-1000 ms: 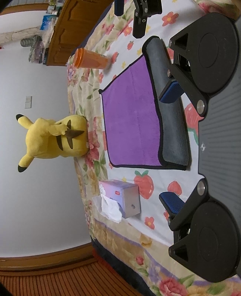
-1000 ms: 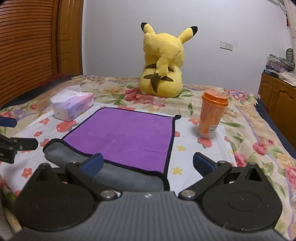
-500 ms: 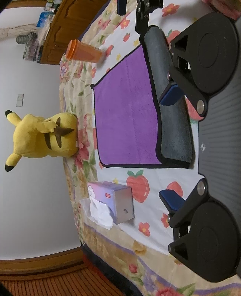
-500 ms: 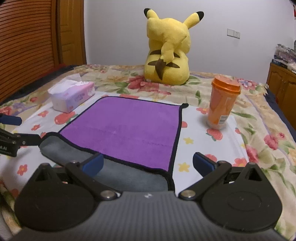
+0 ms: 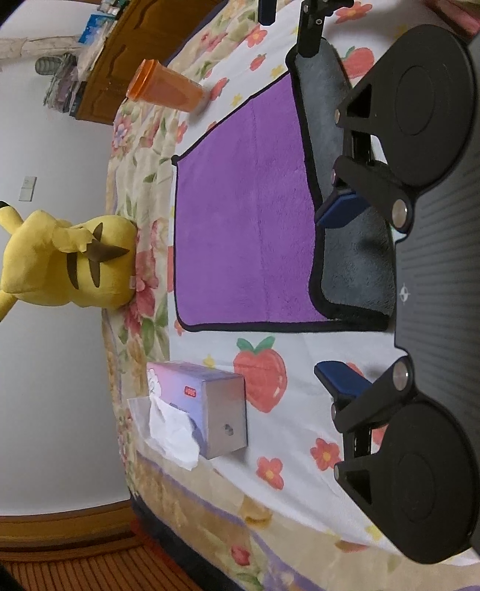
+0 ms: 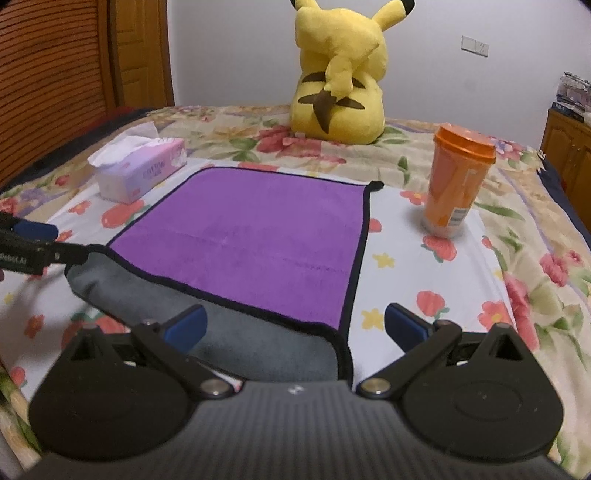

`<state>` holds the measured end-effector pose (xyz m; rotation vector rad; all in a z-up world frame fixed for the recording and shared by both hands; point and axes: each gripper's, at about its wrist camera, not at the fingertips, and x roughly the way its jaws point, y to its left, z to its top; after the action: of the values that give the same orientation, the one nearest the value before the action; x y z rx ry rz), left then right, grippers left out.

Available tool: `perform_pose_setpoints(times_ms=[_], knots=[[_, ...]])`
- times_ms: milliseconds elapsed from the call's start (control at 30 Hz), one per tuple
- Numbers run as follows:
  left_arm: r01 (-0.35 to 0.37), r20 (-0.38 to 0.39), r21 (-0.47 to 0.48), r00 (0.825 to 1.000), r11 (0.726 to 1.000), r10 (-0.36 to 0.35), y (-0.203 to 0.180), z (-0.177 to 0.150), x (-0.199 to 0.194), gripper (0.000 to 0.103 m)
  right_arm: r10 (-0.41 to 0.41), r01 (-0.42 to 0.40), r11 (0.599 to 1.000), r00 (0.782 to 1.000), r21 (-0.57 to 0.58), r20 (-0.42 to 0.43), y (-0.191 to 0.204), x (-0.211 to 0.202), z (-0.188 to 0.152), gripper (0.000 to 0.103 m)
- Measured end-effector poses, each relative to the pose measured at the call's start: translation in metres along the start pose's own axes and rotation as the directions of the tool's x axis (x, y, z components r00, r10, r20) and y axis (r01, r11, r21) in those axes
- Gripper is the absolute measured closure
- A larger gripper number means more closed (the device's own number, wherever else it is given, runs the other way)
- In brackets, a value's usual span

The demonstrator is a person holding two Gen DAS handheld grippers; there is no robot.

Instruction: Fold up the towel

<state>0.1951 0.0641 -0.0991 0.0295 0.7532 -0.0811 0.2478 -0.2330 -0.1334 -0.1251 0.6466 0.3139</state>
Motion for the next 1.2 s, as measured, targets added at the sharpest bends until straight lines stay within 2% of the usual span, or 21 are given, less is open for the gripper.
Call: perform_pose_setpoints(times_ms=[33,100,200,533,833,1033,1200], knots=[[0.004,-0.005,0.0,1.0,1.0,-0.004,0.001,0.0,0.002,0.024,0.003,-0.003,1.0,1.0,0.001,-0.005,0.0,0.001,0.0,0.002],[0.014,-0.017,-0.001,1.0,1.0,-0.014,0.003,0.0,0.006,0.029,0.011,-0.011,1.0,1.0,0.003,-0.017,-0.001,0.003,0.0,0.011],[0.038,-0.034,-0.006,0.999,0.999,-0.038,0.005,0.001,0.012,0.036,0.018,-0.018,1.0,0.999,0.009,-0.034,-0.002,0.007,0.0,0.012],[0.058,-0.074,-0.001,0.996,0.998,-0.058,0.009,0.001,0.026,0.043,0.021,-0.018,0.999,0.995,0.029,-0.093,-0.01,0.025,0.0,0.013],[0.064,-0.105,-0.001,0.992,0.998,-0.064,0.01,-0.001,0.031,0.051,0.058,-0.046,0.996,0.987,0.077,-0.15,-0.017,0.035,-0.002,0.019],[0.065,-0.122,0.005,0.991,0.998,-0.064,0.008,-0.004,0.033,0.054,0.086,-0.069,0.993,0.98,0.097,-0.178,-0.019,0.037,-0.003,0.028],[0.069,-0.123,0.017,0.99,0.997,-0.066,0.006,-0.006,0.033,0.061,0.09,-0.073,0.993,0.979,0.095,-0.183,-0.02,0.035,-0.002,0.043]])
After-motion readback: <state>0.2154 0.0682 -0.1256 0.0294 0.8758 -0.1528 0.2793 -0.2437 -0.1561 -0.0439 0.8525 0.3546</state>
